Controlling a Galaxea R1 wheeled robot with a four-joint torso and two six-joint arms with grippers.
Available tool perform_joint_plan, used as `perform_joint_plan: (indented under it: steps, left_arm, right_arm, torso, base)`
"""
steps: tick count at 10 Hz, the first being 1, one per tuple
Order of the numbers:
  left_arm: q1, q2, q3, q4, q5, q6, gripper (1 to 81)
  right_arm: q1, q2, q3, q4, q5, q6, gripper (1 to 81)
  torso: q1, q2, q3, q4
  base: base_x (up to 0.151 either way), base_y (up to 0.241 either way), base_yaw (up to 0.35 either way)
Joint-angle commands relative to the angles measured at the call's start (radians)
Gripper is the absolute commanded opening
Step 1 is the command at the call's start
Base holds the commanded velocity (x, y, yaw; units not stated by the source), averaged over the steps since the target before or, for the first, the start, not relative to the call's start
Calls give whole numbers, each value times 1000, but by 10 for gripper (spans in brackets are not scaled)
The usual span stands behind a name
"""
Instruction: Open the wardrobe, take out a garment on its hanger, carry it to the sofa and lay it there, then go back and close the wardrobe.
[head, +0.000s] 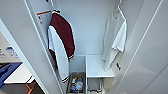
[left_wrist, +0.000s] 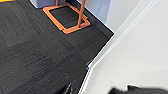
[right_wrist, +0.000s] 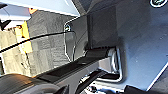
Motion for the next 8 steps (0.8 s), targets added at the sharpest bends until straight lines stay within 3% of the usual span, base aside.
perform_joint_plan:
  steps: [1, 4, 8]
  left_arm:
    - [-28, -45, -14, -32, 17, -4, 811]
    - [47, -80, 3, -2, 29, -6, 811]
    - [141, 19, 51, 308, 55, -7, 811]
  right_arm:
    - [46, -22, 35, -13, -41, -3, 811]
    - [58, -8, 31, -12, -41, -3, 811]
    - [63, 23, 2, -13, -43, -3, 811]
  torso:
    - [0, 0, 0, 0]
    - [0, 0, 0, 0]
    - [0, 0, 0, 0]
  base:
    - [0, 0, 0]
    - [0, 0, 0]
    - [0, 0, 0]
